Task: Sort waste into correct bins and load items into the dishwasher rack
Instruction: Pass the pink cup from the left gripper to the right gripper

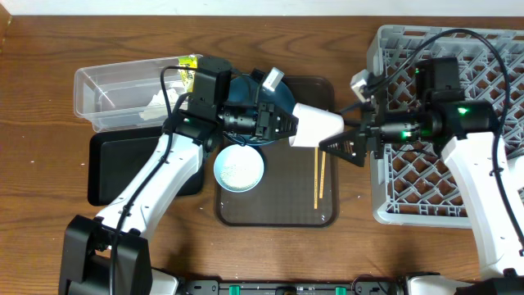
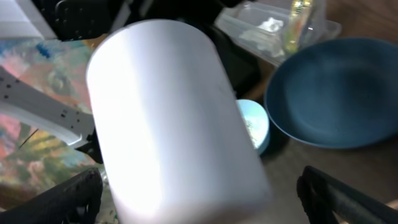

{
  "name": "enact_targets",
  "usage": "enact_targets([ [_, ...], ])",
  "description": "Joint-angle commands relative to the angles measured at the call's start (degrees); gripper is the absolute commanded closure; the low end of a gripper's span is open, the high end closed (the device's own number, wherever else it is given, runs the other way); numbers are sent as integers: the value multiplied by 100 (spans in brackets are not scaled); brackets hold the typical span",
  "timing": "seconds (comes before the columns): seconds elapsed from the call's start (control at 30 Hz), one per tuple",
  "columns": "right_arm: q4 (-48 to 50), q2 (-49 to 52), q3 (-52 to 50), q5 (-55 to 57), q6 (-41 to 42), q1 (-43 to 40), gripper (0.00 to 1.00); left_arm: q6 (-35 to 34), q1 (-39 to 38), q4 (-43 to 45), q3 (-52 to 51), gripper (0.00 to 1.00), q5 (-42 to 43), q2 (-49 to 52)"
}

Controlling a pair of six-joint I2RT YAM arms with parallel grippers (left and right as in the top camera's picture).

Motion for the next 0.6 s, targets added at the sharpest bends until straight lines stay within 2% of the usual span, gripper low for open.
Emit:
enact_targets([
  [0.0,61,-28,-42,-223,-125,216,8,-13,-22,28,50,94,118,55],
  [0.13,127,-28,-42,-223,-125,302,18,-33,-22,28,50,94,118,55],
  [0.57,428,-28,-42,-251,-127,9,21,-31,-22,28,50,94,116,55],
])
